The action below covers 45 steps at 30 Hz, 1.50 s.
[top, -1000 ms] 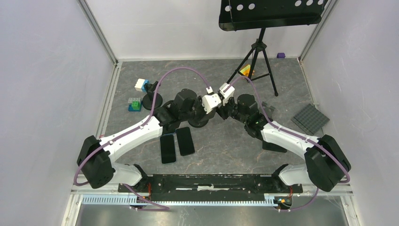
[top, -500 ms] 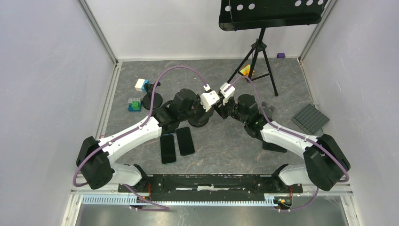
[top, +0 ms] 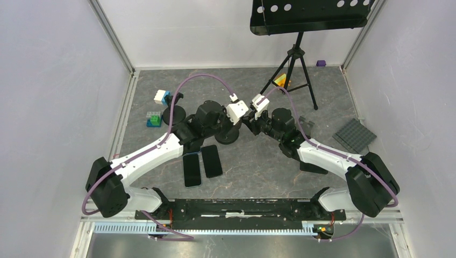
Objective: Place the phone on the phone stand
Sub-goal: Install the phone on the phone stand.
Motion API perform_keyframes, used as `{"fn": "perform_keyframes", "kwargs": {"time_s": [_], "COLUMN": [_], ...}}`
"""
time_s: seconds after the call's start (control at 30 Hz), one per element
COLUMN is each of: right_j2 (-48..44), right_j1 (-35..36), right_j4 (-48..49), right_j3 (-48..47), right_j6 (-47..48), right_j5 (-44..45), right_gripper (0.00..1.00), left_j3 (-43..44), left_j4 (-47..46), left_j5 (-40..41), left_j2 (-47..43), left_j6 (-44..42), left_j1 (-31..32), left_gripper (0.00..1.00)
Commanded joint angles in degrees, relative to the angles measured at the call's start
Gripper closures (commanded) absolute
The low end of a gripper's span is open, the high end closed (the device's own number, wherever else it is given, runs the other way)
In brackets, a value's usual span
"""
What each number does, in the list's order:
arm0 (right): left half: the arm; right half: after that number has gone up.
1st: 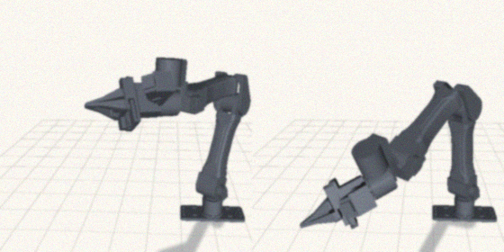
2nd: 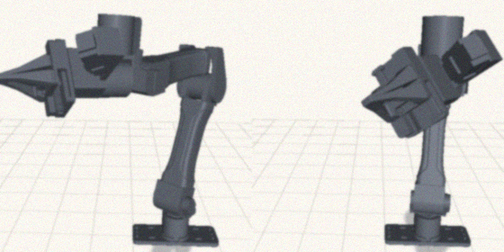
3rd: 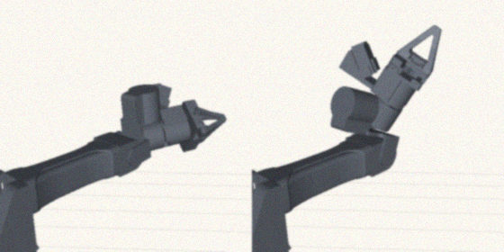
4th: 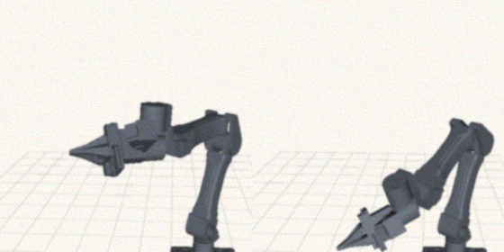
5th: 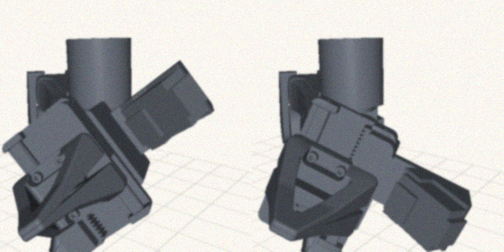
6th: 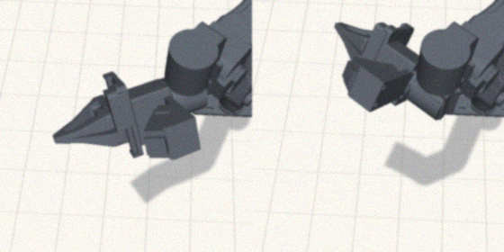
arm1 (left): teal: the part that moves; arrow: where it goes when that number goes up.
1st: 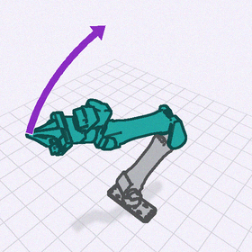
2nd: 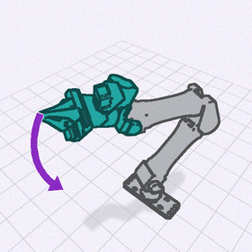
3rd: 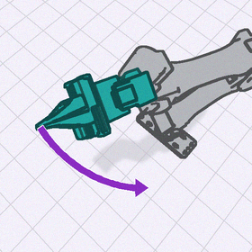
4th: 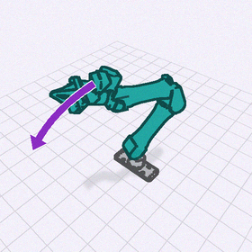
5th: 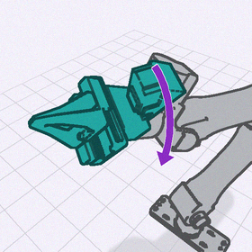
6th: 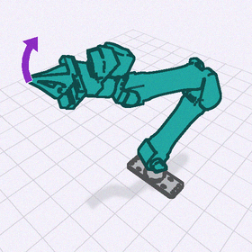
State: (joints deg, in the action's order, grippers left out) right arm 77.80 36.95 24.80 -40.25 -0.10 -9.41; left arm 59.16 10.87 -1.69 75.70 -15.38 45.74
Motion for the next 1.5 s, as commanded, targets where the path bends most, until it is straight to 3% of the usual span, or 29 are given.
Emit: {"fn": "perform_keyframes", "kwargs": {"time_s": [0.0, 0.57, 0.97, 1.47], "right_j2": [0.6, 0.1, -1.1, -2.5], "right_j1": [-2.3, -1.3, -1.1, -1.1], "right_j4": [-8.5, -7.8, -8.3, -11.2], "right_j3": [2.9, 2.6, 3.8, 3.7], "right_j6": [0.3, 0.2, 3.8, 8.9], "right_j5": [5.6, -1.8, -3.2, -9.5], "right_gripper": [1.00, 0.99, 0.93, 0.67], "left_j3": [1.2, 3.5, 4.8, 5.7], "left_j4": [-7.6, -9.2, -8.5, -8.0], "left_j5": [15.7, 15.1, 17.3, 18.1], "left_j2": [-4.6, -0.3, 0.6, 1.4], "left_j6": [-1.1, -0.7, -2.3, -3.9], "left_j1": [-5.0, -5.6, -5.7, -5.7], "left_gripper": [0.98, 0.98, 0.98, 0.98]}}
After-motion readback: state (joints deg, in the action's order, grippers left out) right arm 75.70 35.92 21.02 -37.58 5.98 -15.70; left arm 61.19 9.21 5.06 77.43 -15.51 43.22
